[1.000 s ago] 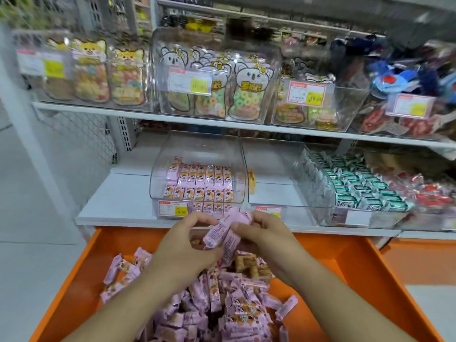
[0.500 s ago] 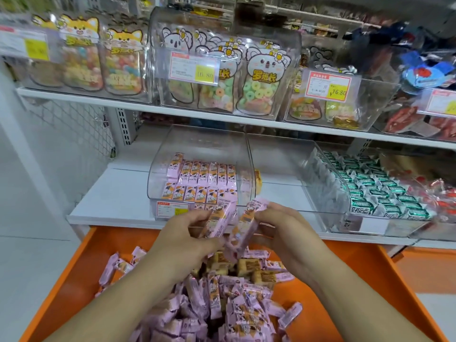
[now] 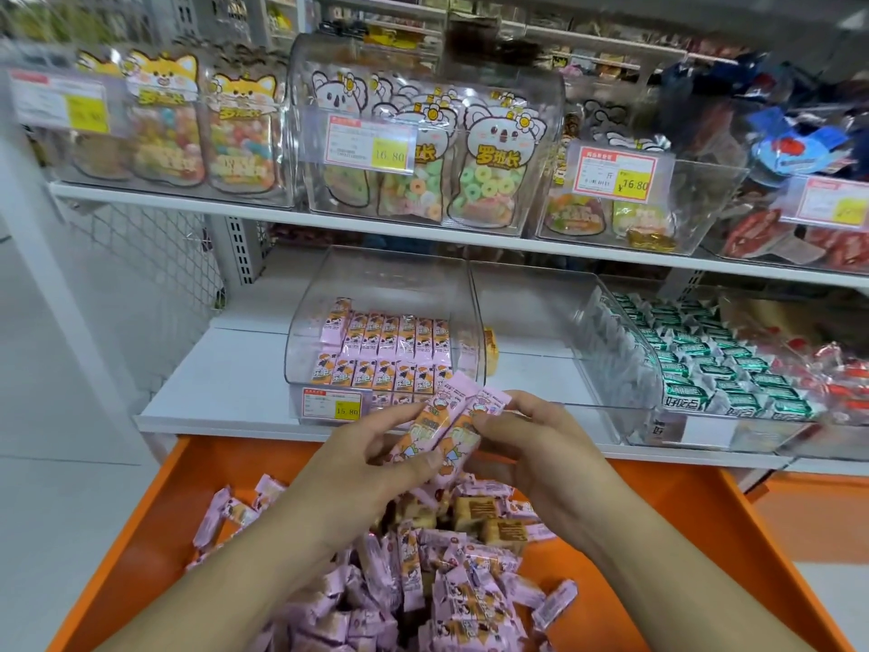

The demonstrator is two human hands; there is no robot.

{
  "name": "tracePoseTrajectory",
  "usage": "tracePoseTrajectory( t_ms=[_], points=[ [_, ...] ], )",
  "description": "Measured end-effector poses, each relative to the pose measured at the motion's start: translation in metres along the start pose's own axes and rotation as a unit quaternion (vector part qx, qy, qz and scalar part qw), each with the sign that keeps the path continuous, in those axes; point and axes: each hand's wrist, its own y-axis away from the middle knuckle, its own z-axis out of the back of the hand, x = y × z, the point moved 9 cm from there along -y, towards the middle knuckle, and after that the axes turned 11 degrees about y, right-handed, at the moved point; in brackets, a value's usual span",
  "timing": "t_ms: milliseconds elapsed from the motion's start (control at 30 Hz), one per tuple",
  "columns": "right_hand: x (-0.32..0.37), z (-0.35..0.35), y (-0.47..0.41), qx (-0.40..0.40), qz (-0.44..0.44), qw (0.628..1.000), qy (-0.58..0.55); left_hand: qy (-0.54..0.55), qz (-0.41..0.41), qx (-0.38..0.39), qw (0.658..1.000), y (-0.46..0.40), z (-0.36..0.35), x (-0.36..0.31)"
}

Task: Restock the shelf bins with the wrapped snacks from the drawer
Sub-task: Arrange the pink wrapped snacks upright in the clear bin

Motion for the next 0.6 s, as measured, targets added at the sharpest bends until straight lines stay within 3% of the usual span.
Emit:
tracePoseTrajectory(
  t_ms=[167, 333, 467, 600],
  points=[
    [-0.01, -0.004, 0.001, 0.017, -0.005, 1.0, -0.003, 0.005, 0.005, 0.0, 1.0, 0.001, 0.003, 0.002],
    [0.012, -0.002, 0.009, 0.027, 0.034, 0.981, 0.19, -0.024, 0.023, 0.02, 0.999, -0.002, 0.009, -0.001],
    [0.029, -0.009, 0.016, 0.065, 0.066, 0.956, 0.277, -0.071, 0.039, 0.064, 0.995, -0.006, 0.011, -0.005],
    [0.027, -0.016, 0.021, 0.095, 0.063, 0.96, 0.256, -0.089, 0.057, 0.093, 0.99, -0.001, 0.015, -0.014]
  ],
)
